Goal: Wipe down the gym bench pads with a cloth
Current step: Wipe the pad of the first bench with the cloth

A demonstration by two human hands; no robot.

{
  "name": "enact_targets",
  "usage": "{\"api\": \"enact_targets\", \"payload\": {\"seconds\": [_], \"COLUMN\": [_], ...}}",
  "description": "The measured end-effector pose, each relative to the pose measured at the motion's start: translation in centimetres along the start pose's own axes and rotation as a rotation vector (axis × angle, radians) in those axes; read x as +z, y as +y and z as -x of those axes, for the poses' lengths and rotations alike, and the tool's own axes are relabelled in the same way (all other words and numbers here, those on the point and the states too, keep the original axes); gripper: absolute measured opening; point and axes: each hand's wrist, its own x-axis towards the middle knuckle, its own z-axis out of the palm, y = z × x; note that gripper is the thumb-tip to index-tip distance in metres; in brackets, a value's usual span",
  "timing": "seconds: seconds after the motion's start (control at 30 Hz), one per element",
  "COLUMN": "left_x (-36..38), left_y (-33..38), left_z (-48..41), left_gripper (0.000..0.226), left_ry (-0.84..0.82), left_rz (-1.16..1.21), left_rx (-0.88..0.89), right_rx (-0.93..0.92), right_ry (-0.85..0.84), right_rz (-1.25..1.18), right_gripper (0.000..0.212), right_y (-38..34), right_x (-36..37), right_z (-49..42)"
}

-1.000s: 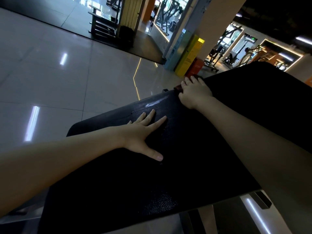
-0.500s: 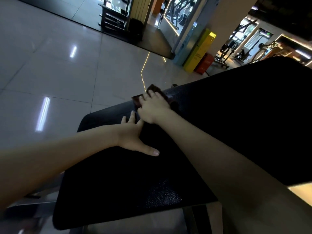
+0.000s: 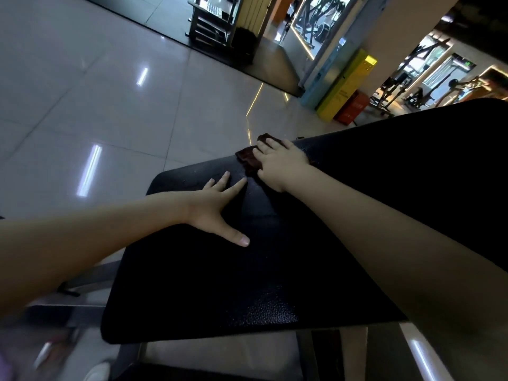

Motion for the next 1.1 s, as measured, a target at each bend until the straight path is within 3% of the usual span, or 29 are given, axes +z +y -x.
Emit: {"api": "enact_targets", "payload": {"seconds": [0.2,0.43,0.8,1.1], "left_x": [2.1,4.0,4.2,4.9], "left_y": [-1.6,-1.7,-1.9,-2.5], "left_z": [0.6,0.2,2.0,2.0], "left_gripper": [0.14,0.136,0.13,0.122], "left_ry": [0.031,0.109,0.015,0.031], "left_rz": [-0.029,-0.009,-0.009,0.008], "left_rx": [0.037,0.05,0.004,-0.008], "right_rx": [0.113,0.156,-0.042,-0.136], "right_ry": [-0.017,0.044,0.04,0.003], "right_rz": [0.067,0.001,-0.165,-0.029], "right_gripper": [0.058,0.062,0.058,0.058], "right_y": [4.7,1.2,-5.7,-1.4], "right_x": [-0.9,0.4,0.9,0.3], "right_z": [1.1,-0.5,-3.4,-1.2]}}
